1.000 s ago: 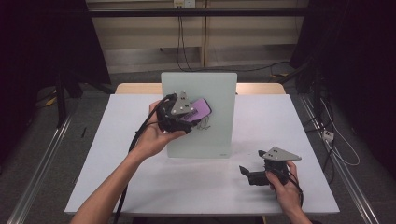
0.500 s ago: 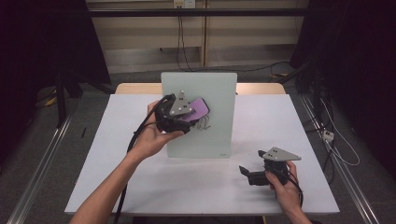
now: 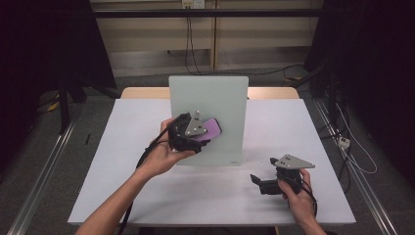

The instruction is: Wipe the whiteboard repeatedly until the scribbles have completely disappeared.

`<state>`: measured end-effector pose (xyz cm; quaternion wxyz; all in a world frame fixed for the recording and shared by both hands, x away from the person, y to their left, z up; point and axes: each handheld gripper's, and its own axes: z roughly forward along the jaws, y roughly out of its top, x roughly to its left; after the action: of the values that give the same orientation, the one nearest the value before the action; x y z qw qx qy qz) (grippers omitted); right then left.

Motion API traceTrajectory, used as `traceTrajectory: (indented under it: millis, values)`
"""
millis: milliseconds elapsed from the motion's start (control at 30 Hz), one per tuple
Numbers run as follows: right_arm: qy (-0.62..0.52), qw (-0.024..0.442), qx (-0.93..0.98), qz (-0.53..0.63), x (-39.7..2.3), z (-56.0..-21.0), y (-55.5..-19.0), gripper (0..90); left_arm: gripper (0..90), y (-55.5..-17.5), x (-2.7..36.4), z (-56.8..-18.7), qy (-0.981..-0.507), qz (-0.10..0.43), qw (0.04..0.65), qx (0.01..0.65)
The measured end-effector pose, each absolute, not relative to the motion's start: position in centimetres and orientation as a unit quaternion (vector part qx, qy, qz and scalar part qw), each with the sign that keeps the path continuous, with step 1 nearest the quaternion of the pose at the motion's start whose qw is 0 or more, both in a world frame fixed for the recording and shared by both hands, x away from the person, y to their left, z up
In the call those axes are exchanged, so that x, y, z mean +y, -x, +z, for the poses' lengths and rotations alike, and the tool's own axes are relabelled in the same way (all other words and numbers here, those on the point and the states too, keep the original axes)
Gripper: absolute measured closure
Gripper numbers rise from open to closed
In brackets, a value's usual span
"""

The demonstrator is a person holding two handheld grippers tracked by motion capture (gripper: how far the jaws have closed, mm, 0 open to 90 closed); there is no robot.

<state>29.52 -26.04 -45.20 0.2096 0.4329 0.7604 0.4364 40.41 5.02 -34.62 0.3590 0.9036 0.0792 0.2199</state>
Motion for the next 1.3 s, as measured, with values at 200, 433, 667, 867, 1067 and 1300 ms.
traceTrajectory:
  millis: [200,433,667,867,1067,1300]
  values:
    - [-0.433,0.209,0.76,0.436,-26.0,-45.2,-29.5,4.7,40.8,-40.1,4.7,-35.4,-0.909,0.212,0.35,0.075]
    - [-0.434,0.209,0.76,0.436,-26.0,-45.2,-29.5,4.7,40.8,-40.1,4.6,-35.6,-0.913,0.201,0.348,0.075]
    - [-0.433,0.208,0.761,0.435,-26.0,-45.2,-29.6,4.7,40.9,-40.6,4.5,-34.7,-0.908,0.204,0.356,0.082]
    - [-0.434,0.209,0.76,0.436,-26.1,-45.2,-29.6,4.7,40.8,-41.4,4.5,-33.0,-0.898,0.207,0.377,0.091]
    - [-0.432,0.209,0.761,0.436,-26.1,-45.2,-29.6,4.7,40.9,-41.9,4.3,-31.6,-0.888,0.214,0.394,0.097]
    - [-0.433,0.209,0.761,0.436,-26.0,-45.2,-29.6,4.7,40.8,-41.4,3.5,-32.4,-0.894,0.223,0.378,0.087]
